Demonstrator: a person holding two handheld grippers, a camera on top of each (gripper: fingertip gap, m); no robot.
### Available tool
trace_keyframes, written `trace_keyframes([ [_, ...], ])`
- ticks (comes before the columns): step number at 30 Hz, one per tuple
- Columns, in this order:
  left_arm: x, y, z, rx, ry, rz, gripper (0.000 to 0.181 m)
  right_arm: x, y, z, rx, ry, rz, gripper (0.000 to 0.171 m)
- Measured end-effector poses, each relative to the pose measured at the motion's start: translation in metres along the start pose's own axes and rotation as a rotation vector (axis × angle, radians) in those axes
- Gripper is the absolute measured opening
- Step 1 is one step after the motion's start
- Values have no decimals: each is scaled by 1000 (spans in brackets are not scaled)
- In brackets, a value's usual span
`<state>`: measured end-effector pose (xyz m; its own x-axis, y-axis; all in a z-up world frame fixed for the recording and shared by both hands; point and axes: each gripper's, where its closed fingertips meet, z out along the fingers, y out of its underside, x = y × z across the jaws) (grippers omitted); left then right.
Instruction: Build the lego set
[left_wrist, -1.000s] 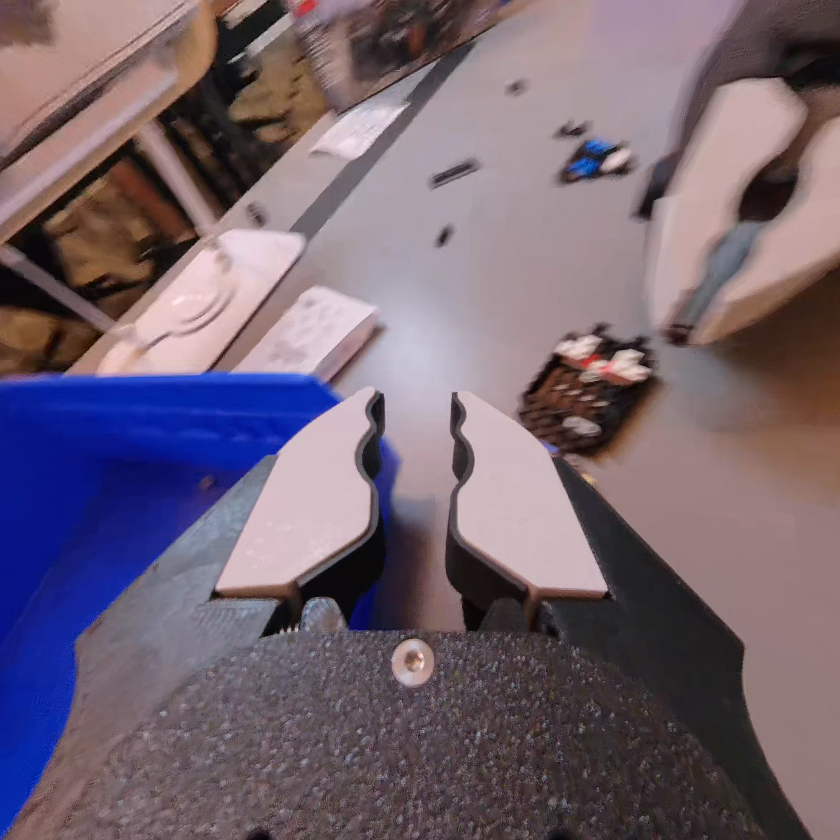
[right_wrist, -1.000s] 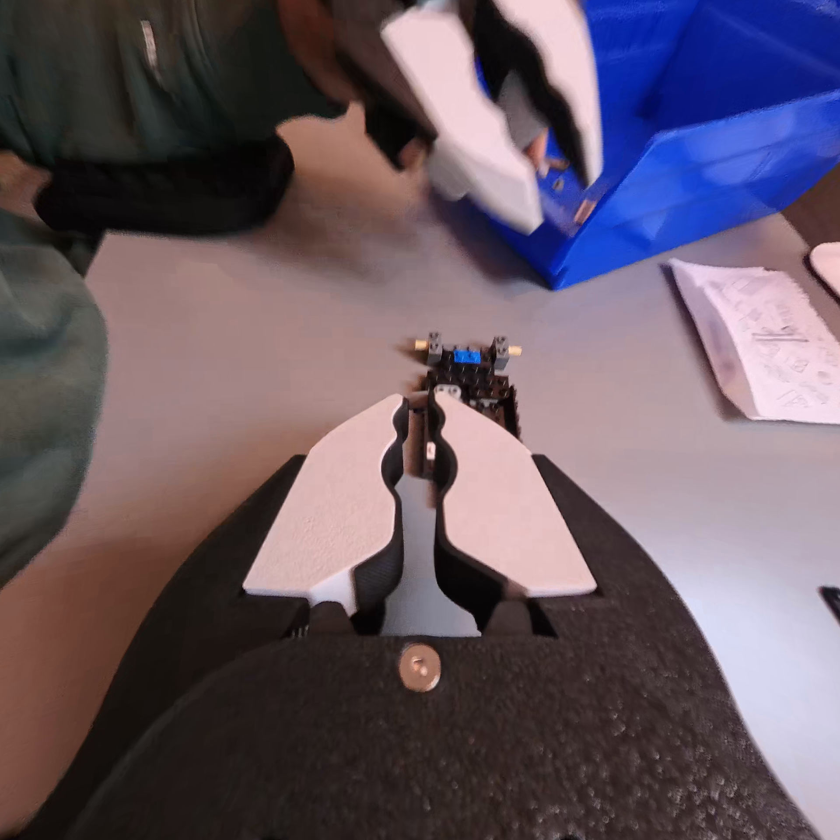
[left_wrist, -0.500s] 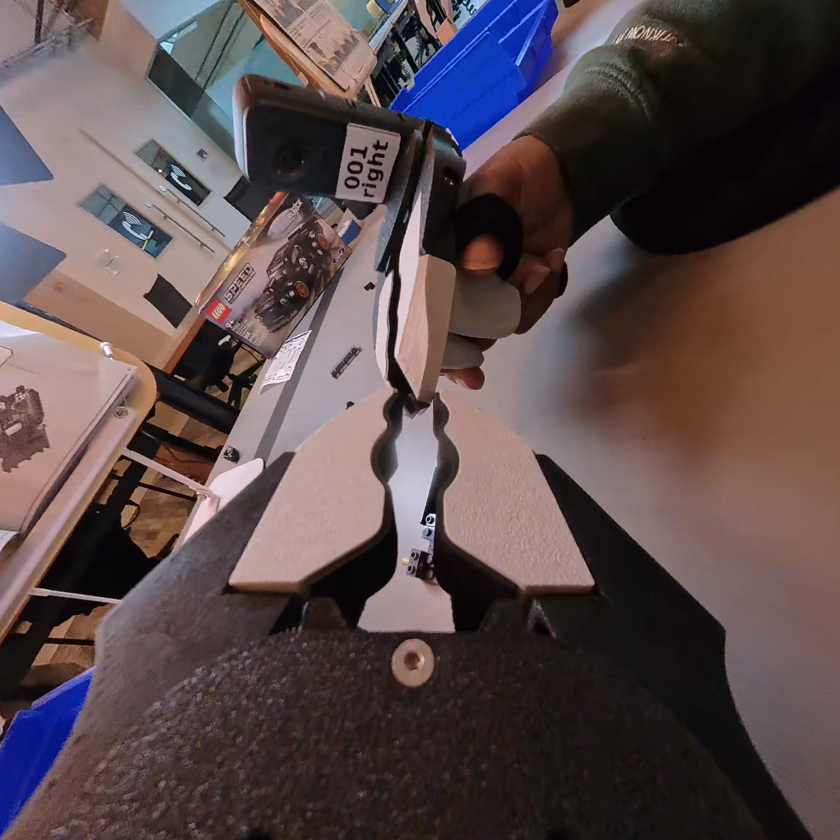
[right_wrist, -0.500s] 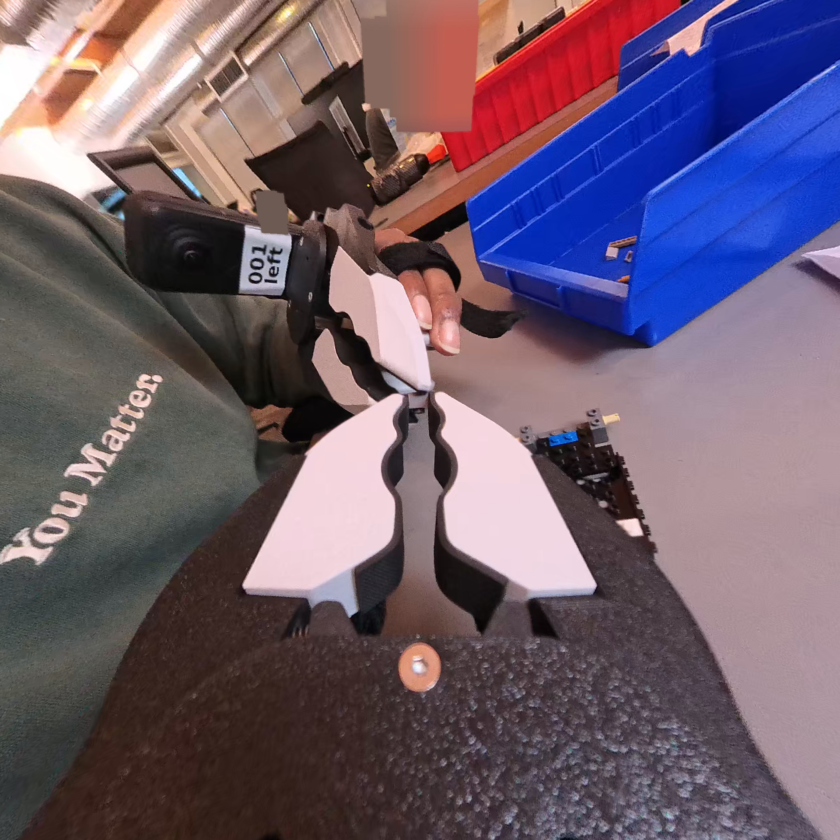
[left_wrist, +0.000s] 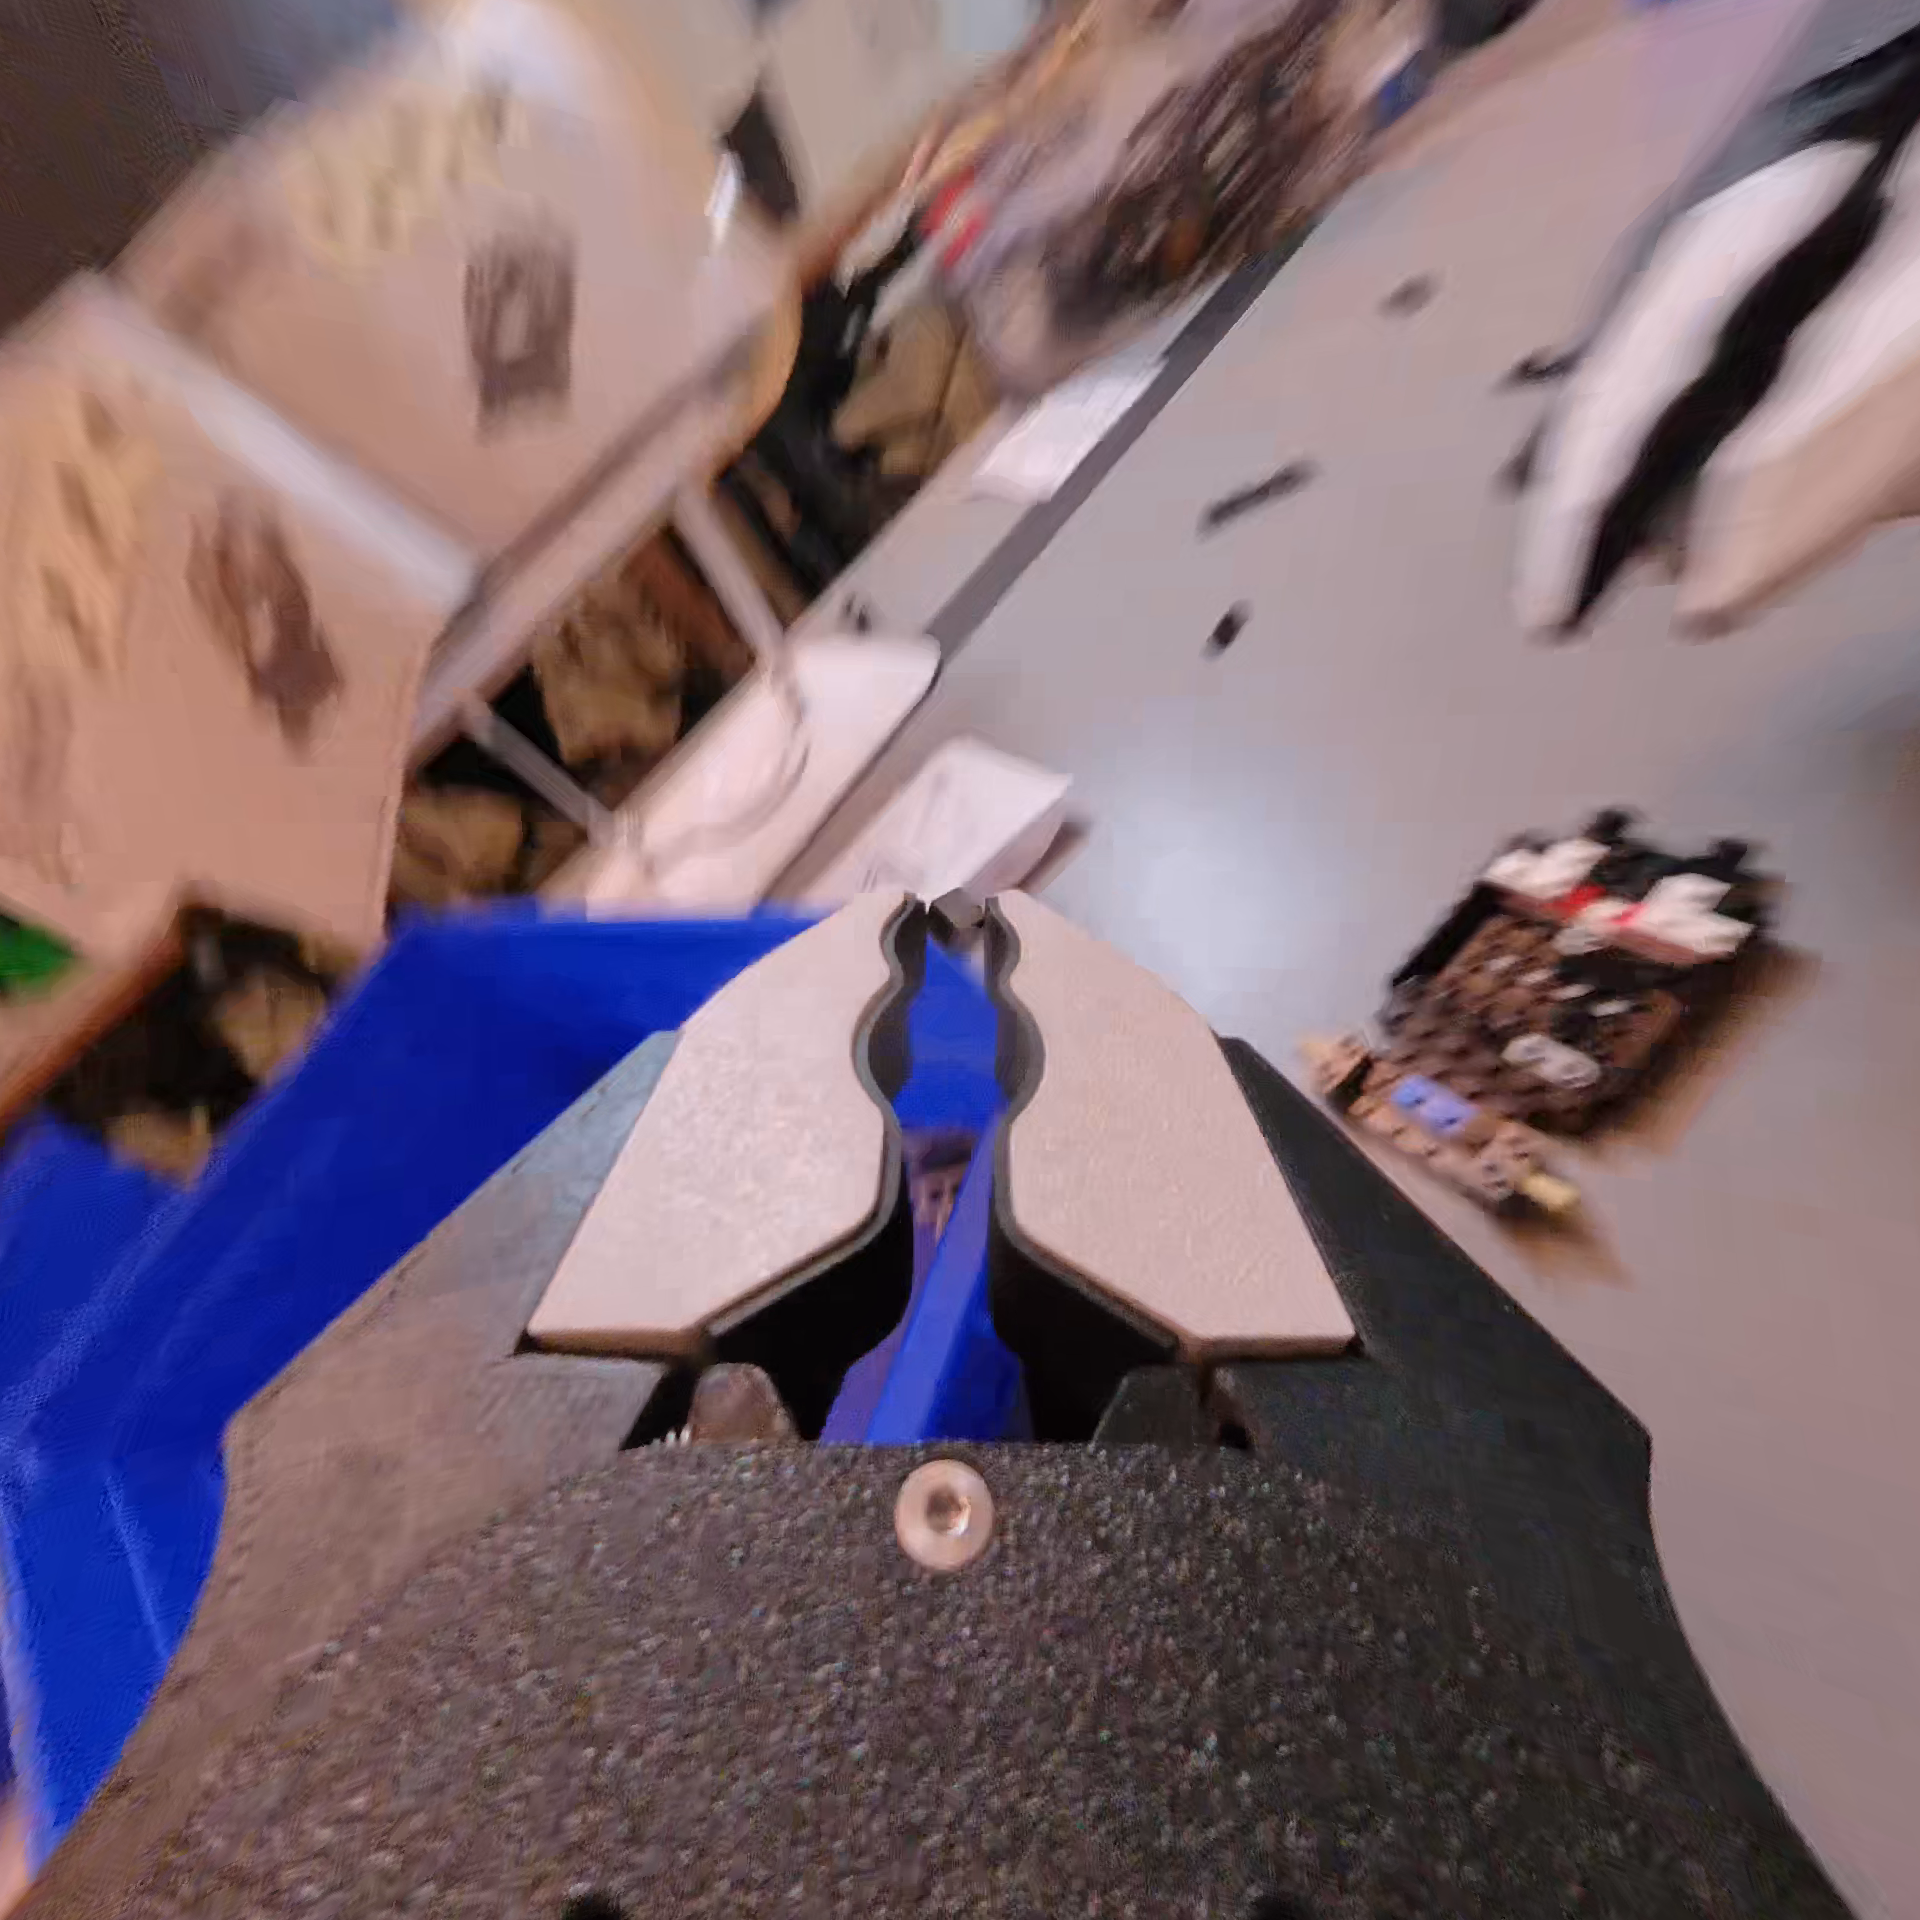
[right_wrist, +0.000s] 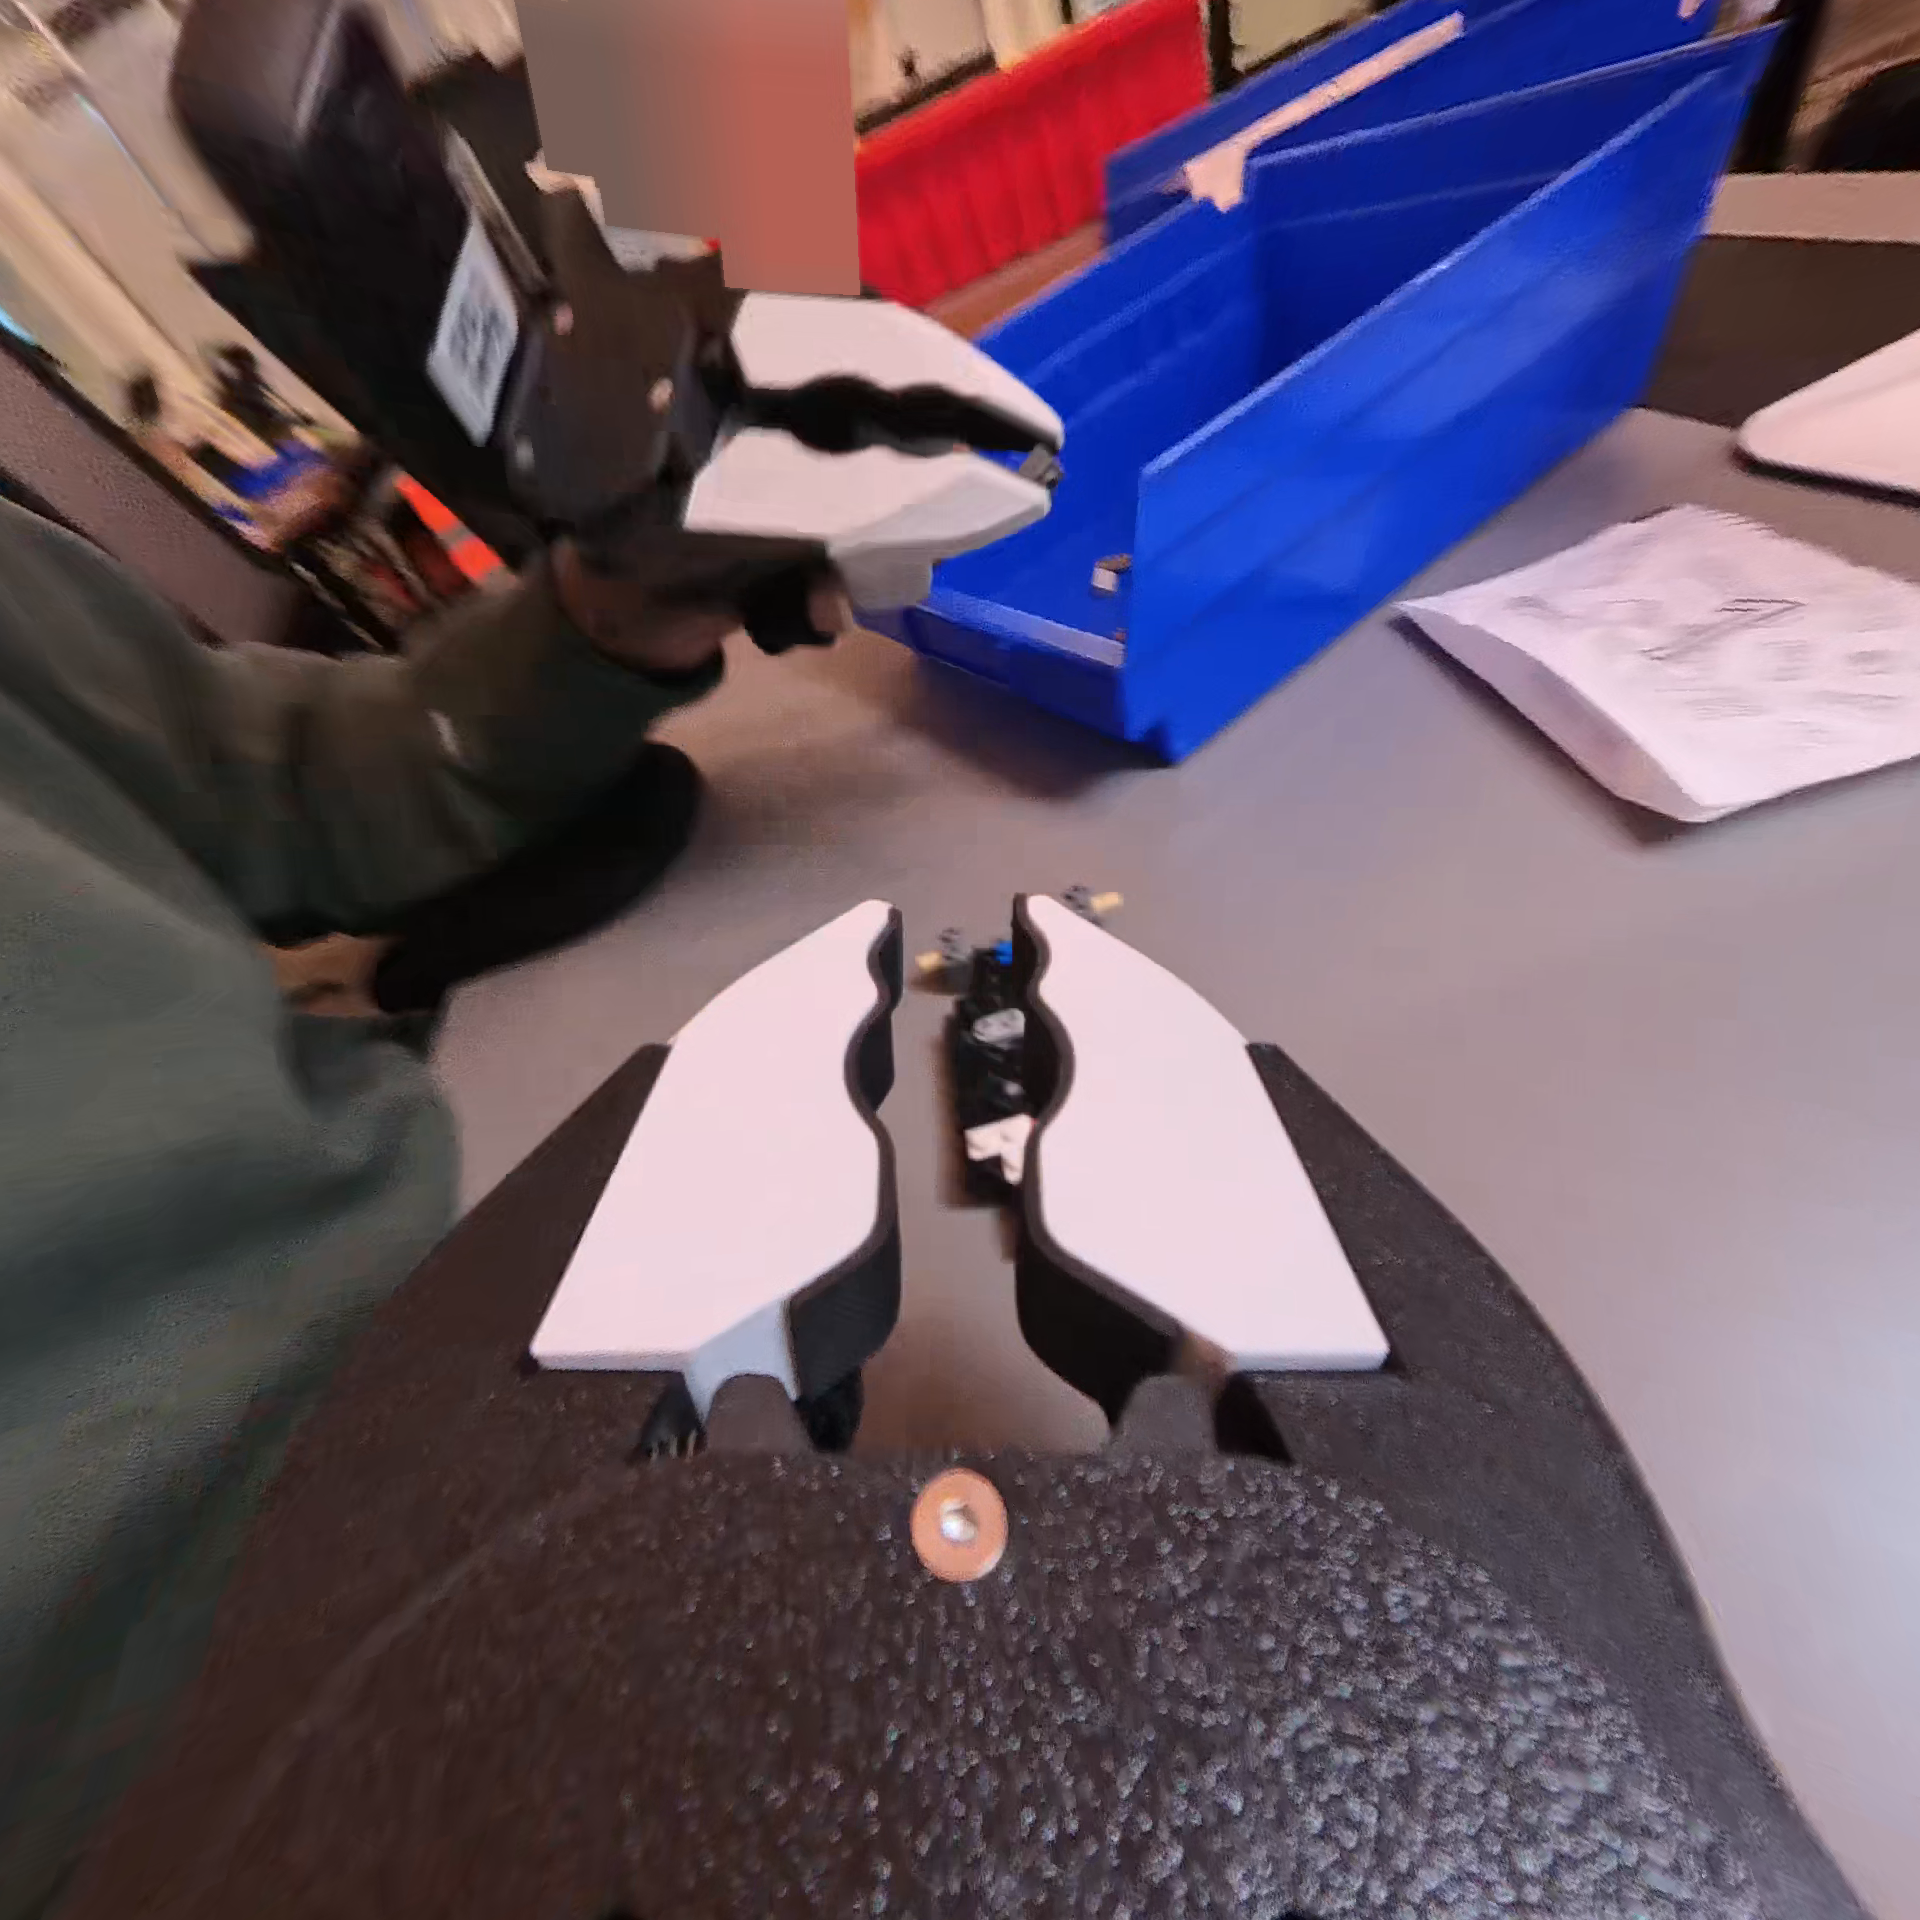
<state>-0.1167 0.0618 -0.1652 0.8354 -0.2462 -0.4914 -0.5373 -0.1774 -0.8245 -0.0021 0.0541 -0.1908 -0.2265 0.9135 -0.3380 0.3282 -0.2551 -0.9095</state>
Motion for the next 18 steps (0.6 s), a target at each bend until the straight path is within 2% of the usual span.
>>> trace_keyframes([
  [1, -11, 20, 4, -95, -13, -88, 11, 3, 3, 1, -19, 23, -25, 20],
  [3, -17, 45, 9, -188, 5, -211, 25, 4, 8, 5, -49, 43, -55, 20],
  [6, -7, 60, 15, -256, 69, -240, 37, 3, 15, 10, -92, 56, -101, 20],
  [11, 2, 54, 16, -235, 75, -123, 40, 9, 16, 7, -102, 98, -140, 20],
  [13, 10, 41, 13, -169, 115, -74, 34, 13, 17, 5, -114, 117, -146, 21],
  [16, 44, 22, 4, -70, 313, -48, 21, 18, 27, 2, -187, 139, -166, 30],
  [18, 71, 26, -1, -113, 467, -58, 25, 19, 35, 3, -239, 146, -200, 35],
])
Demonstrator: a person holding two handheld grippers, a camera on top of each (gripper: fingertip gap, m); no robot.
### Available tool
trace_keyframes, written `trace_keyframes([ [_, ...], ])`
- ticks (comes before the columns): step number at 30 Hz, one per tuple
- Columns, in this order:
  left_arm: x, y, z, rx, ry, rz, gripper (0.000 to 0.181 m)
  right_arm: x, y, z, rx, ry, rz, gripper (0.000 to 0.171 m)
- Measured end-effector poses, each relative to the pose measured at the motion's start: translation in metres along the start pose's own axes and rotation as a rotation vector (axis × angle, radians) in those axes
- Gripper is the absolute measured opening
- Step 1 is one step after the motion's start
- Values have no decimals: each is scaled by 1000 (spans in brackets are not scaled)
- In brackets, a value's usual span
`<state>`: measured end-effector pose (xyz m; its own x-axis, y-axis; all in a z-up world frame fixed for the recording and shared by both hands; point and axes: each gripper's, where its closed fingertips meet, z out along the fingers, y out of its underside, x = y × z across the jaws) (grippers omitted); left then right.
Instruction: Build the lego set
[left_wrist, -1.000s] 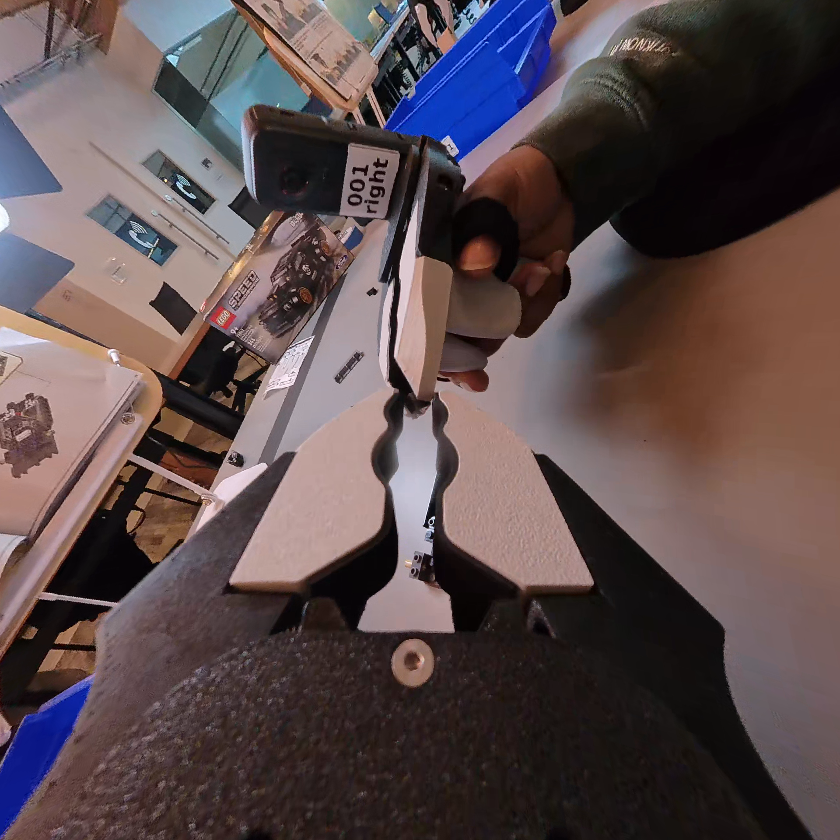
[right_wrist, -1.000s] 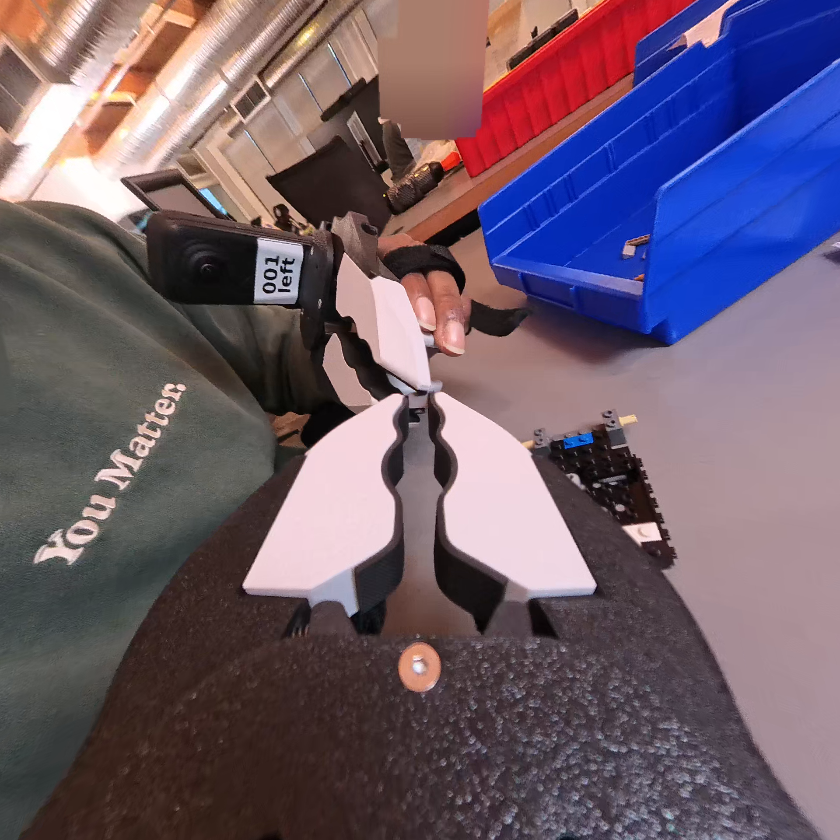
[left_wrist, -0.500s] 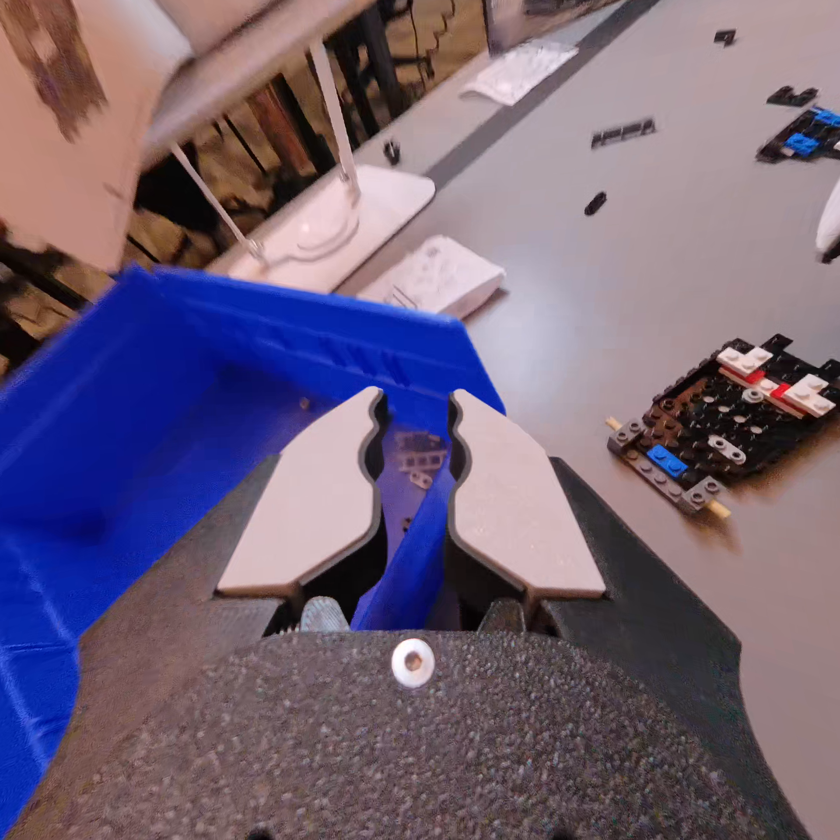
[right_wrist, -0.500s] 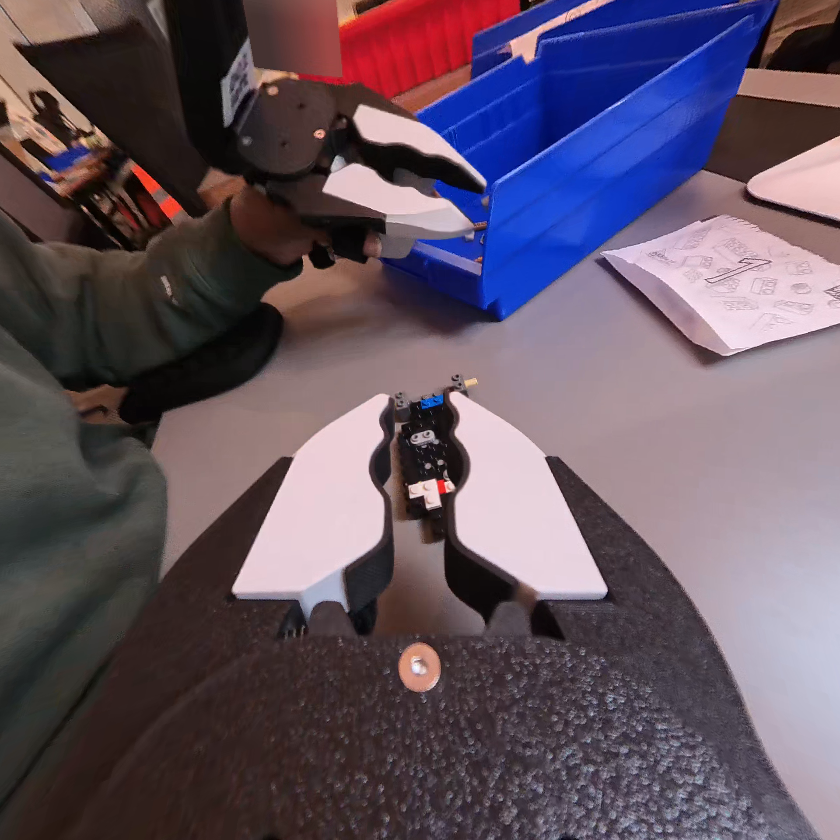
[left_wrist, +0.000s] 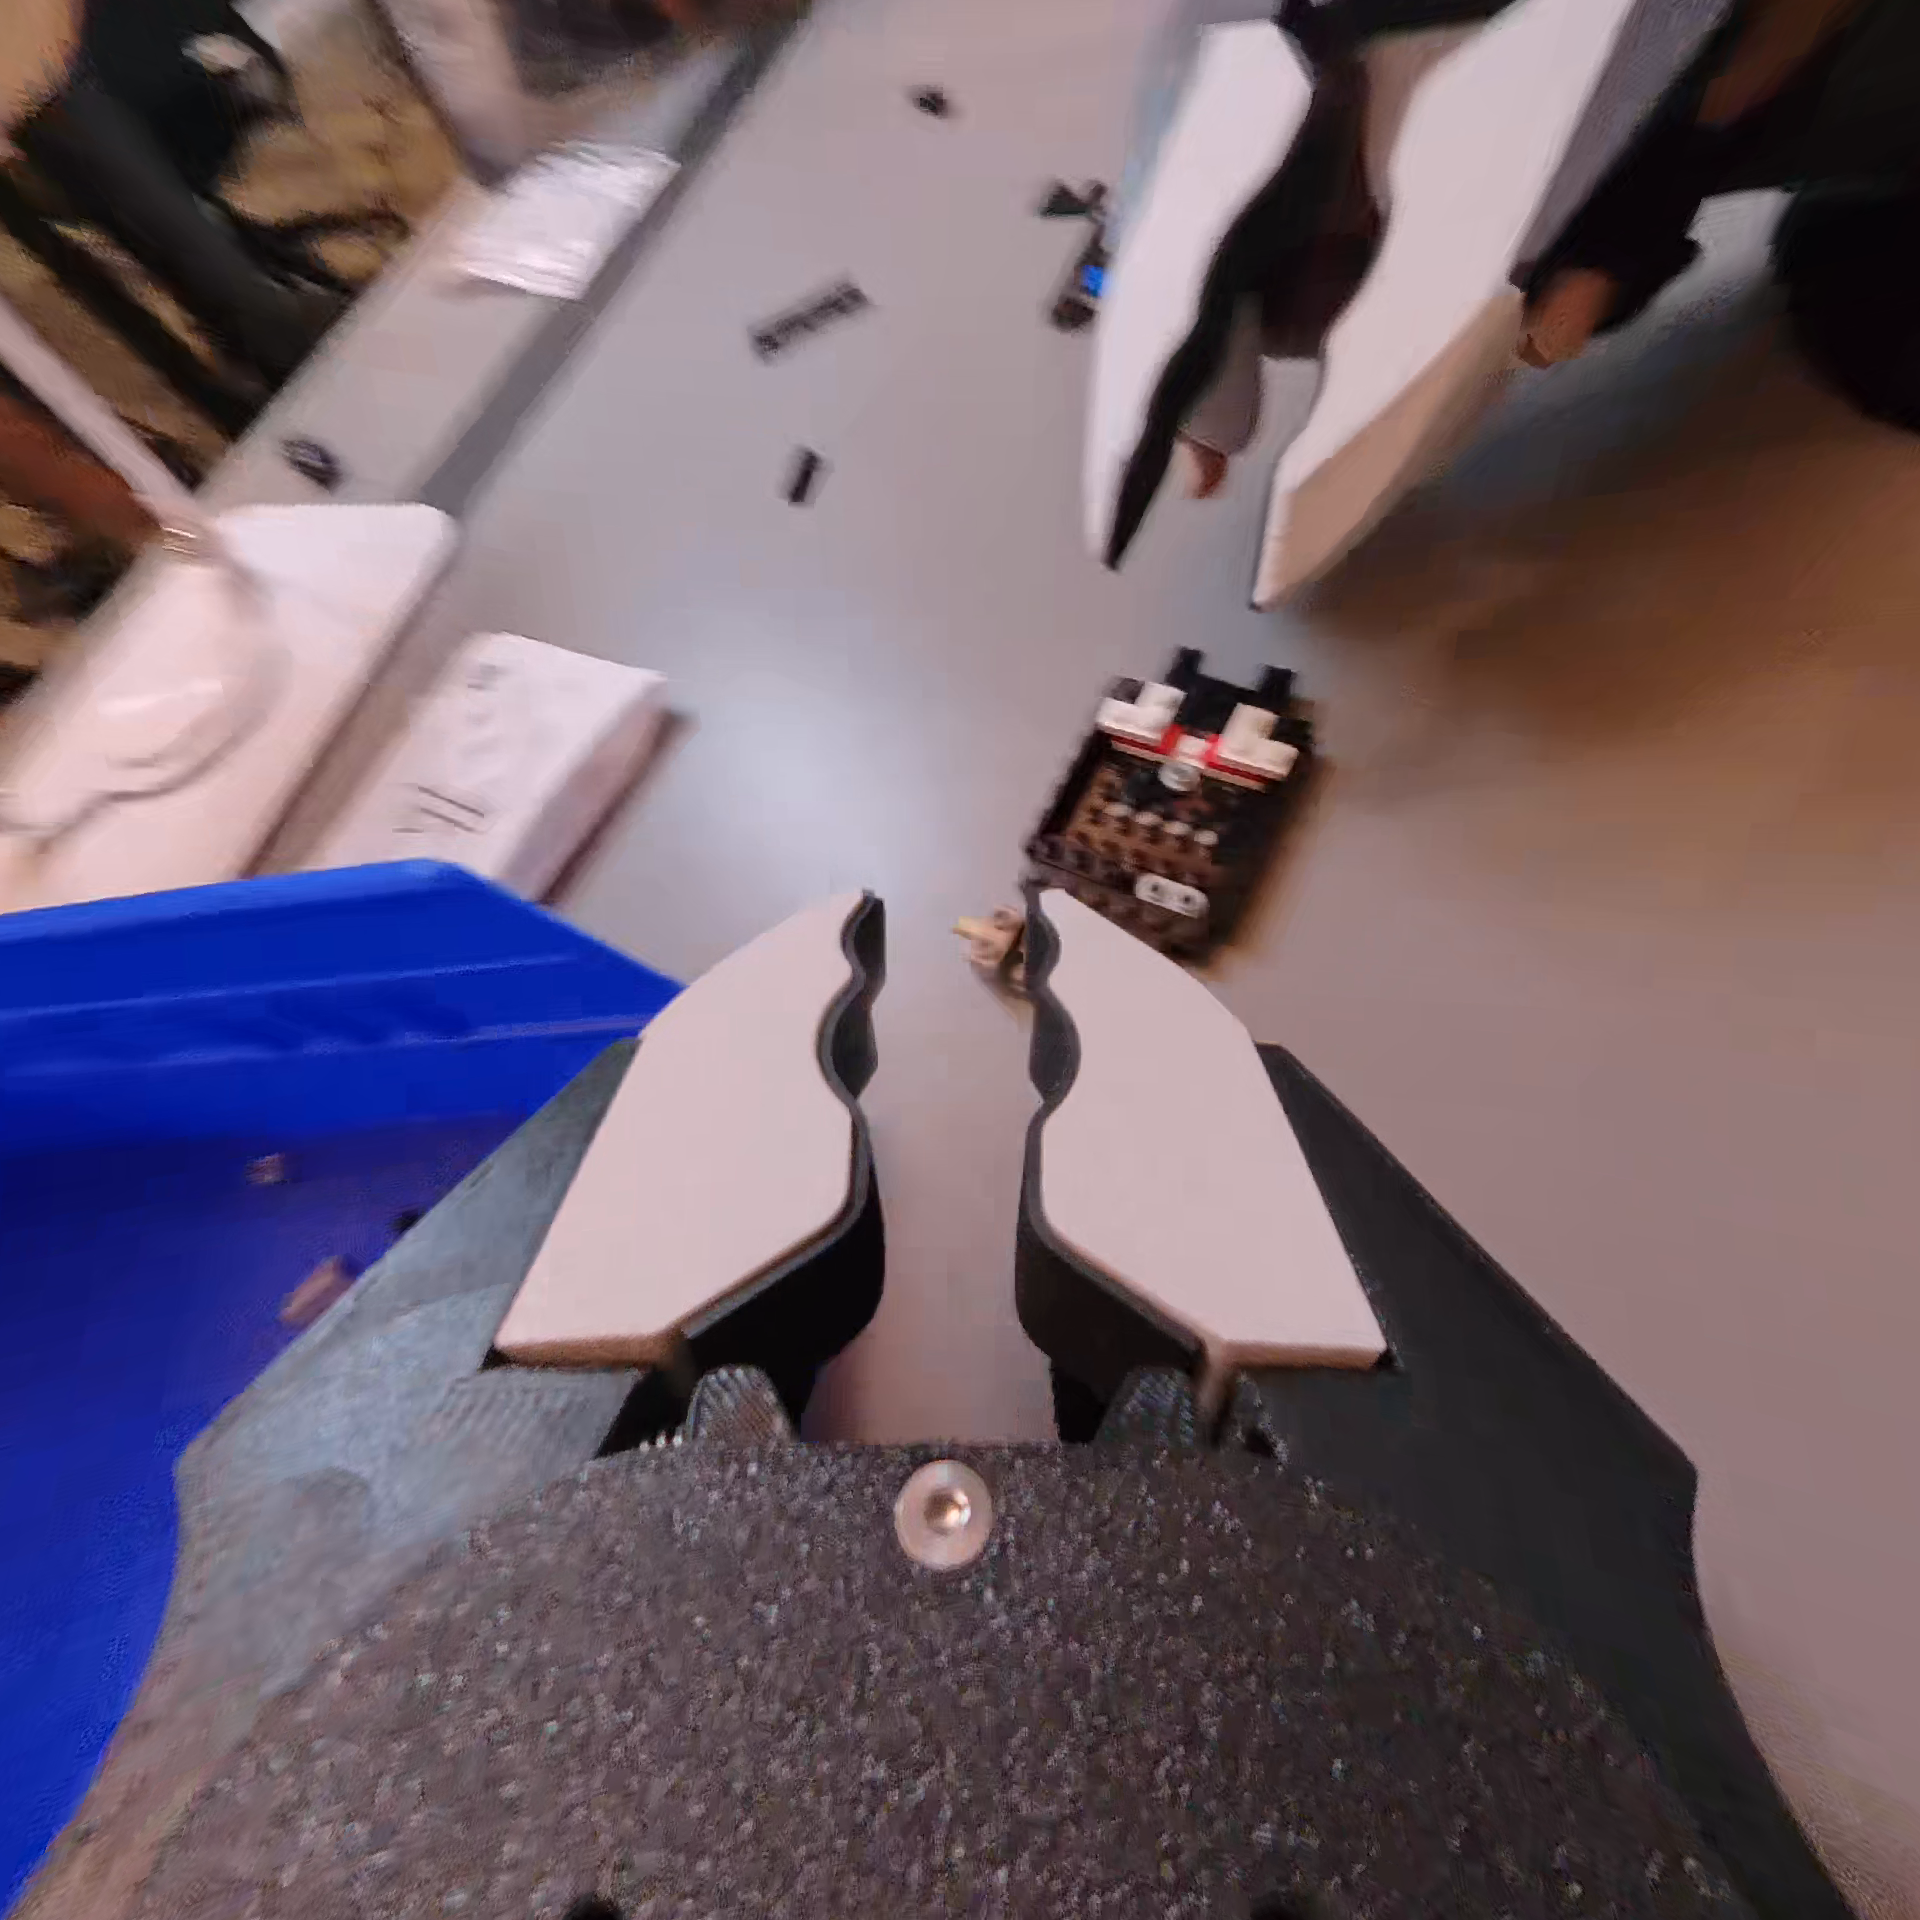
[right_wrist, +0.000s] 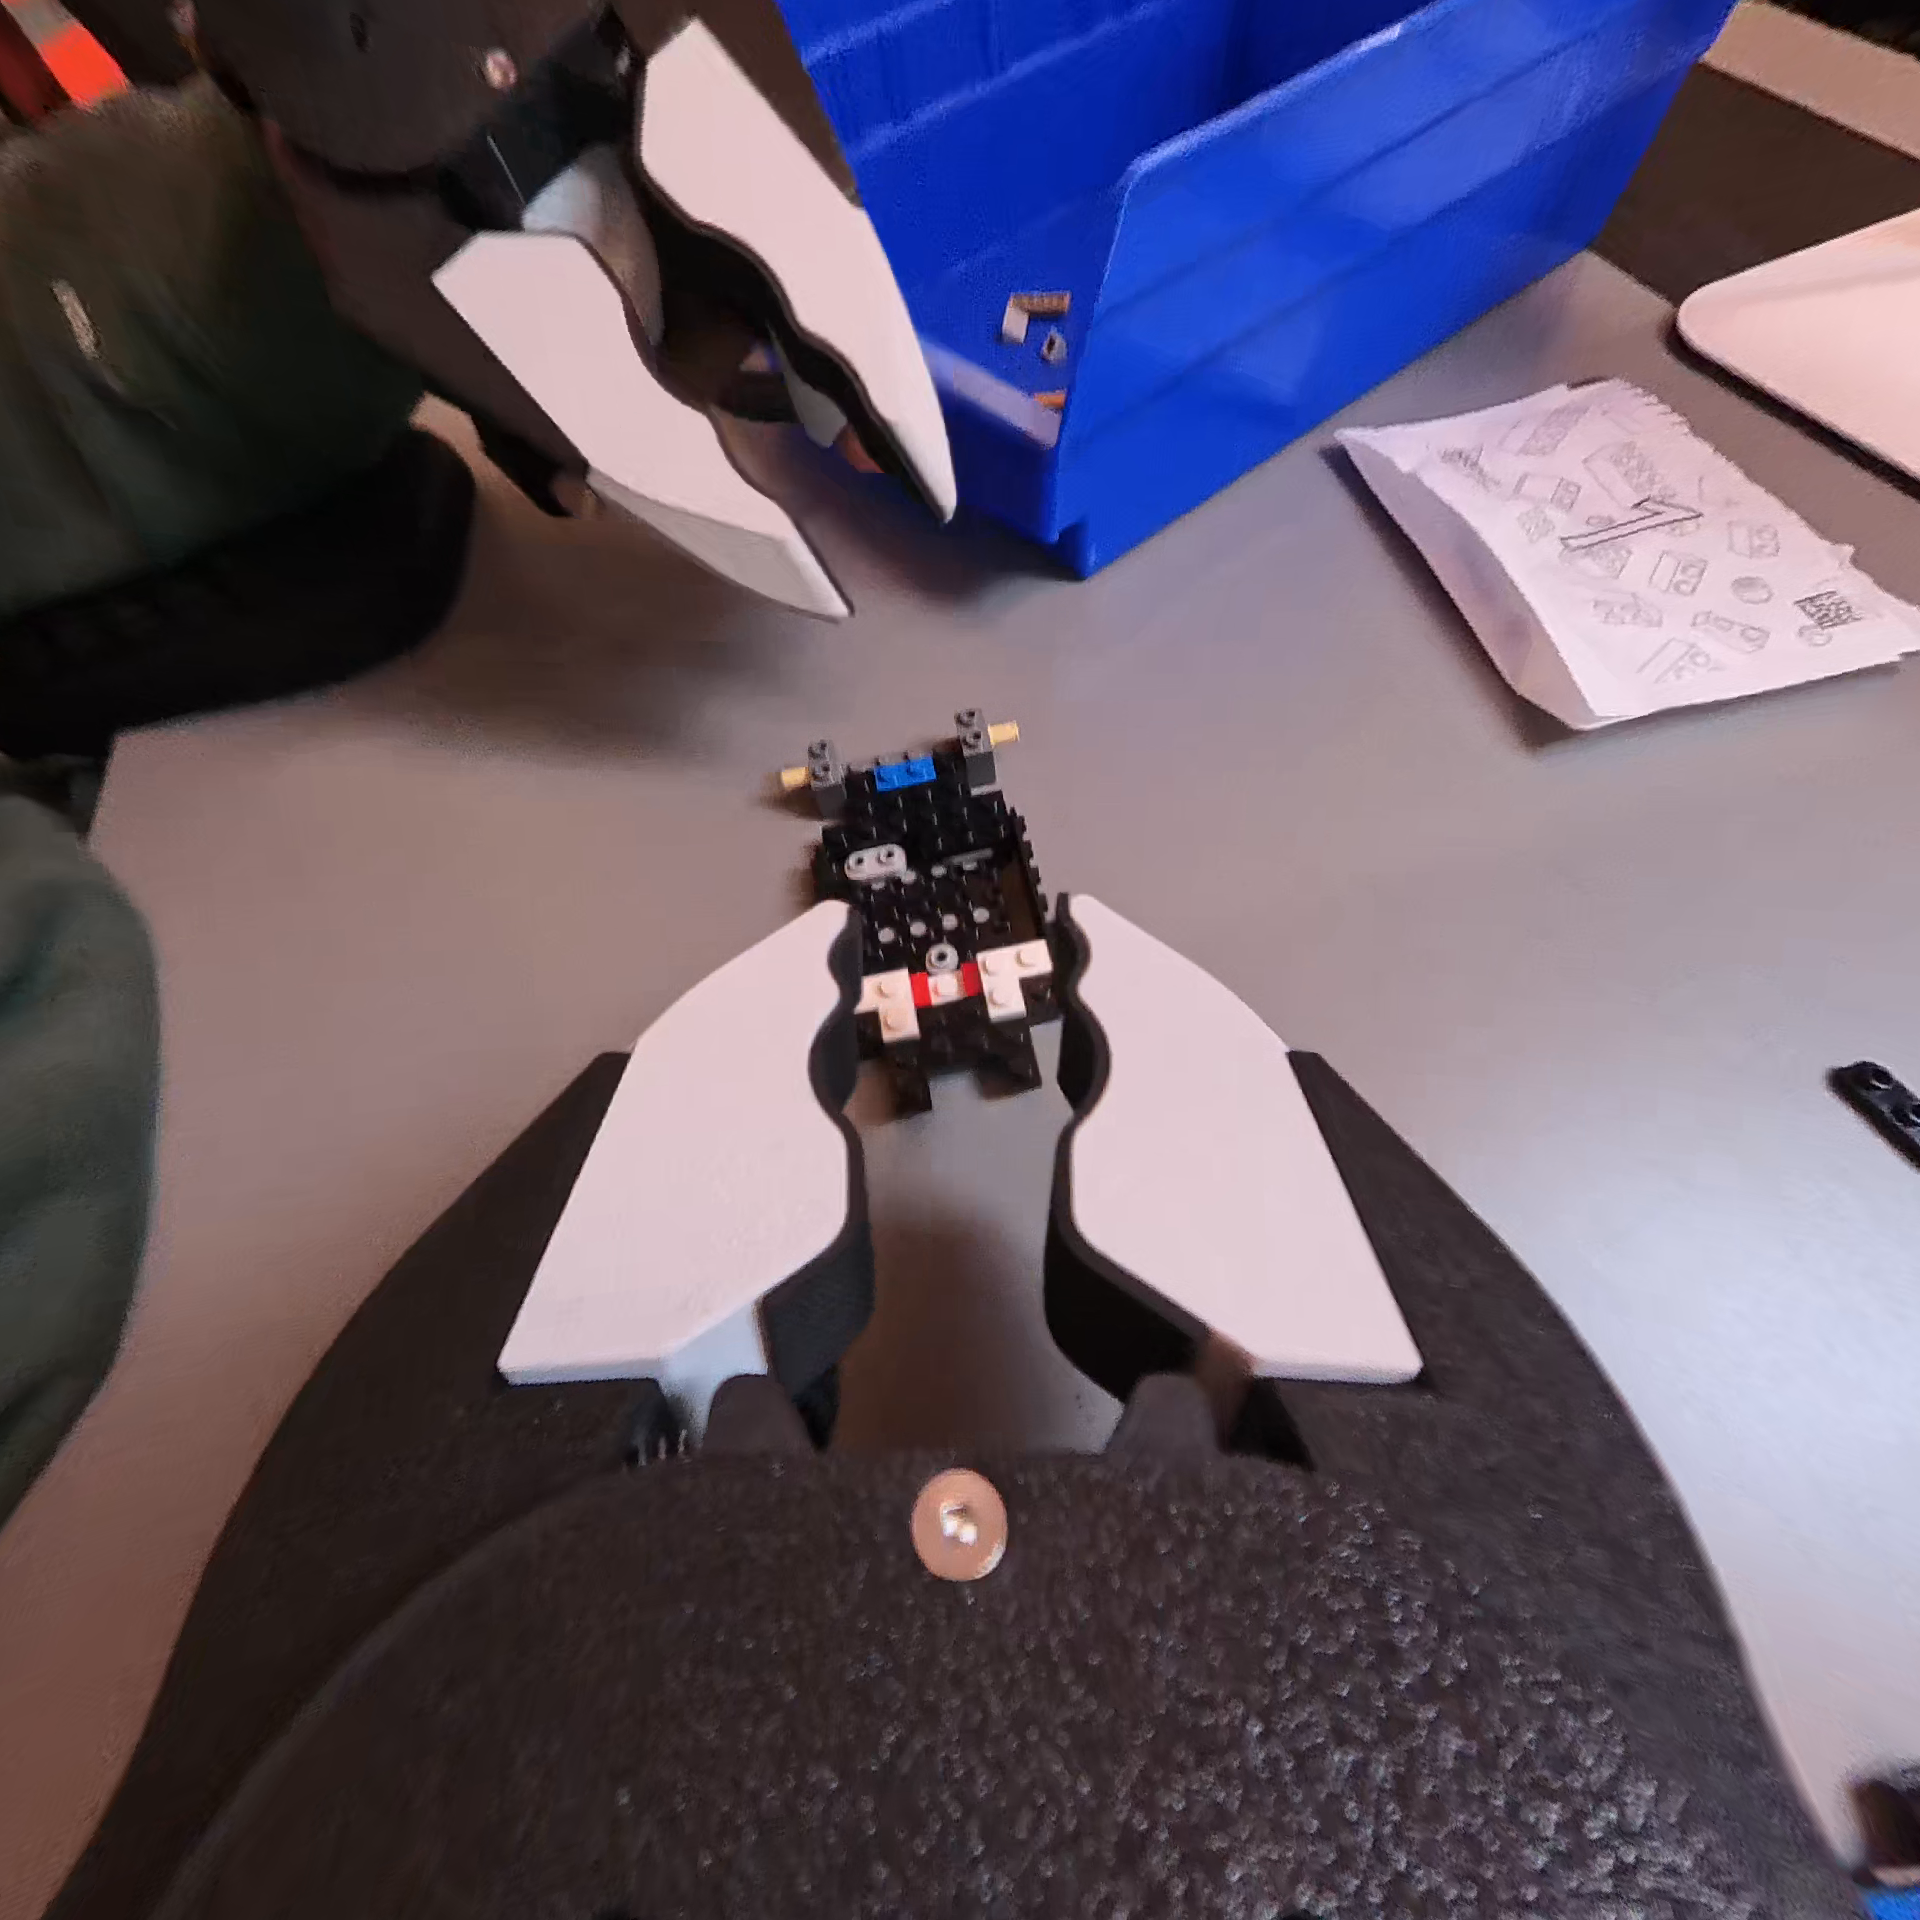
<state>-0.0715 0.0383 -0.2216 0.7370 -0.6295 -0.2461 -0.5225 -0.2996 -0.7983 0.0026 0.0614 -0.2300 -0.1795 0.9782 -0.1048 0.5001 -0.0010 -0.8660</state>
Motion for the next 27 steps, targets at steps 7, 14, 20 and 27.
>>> trace_keyframes([
  [7, 21, 29, 13, -148, 121, -16, 39, -2, 36, 19, -223, 50, -130, 64],
  [14, 27, 33, 17, -167, 141, 0, 47, 0, 40, 22, -265, 74, -161, 57],
  [20, 31, 30, 16, -150, 168, 3, 51, 0, 40, 21, -267, 80, -184, 57],
  [27, 39, 34, 22, -161, 199, -5, 65, -1, 40, 17, -270, 75, -214, 56],
])
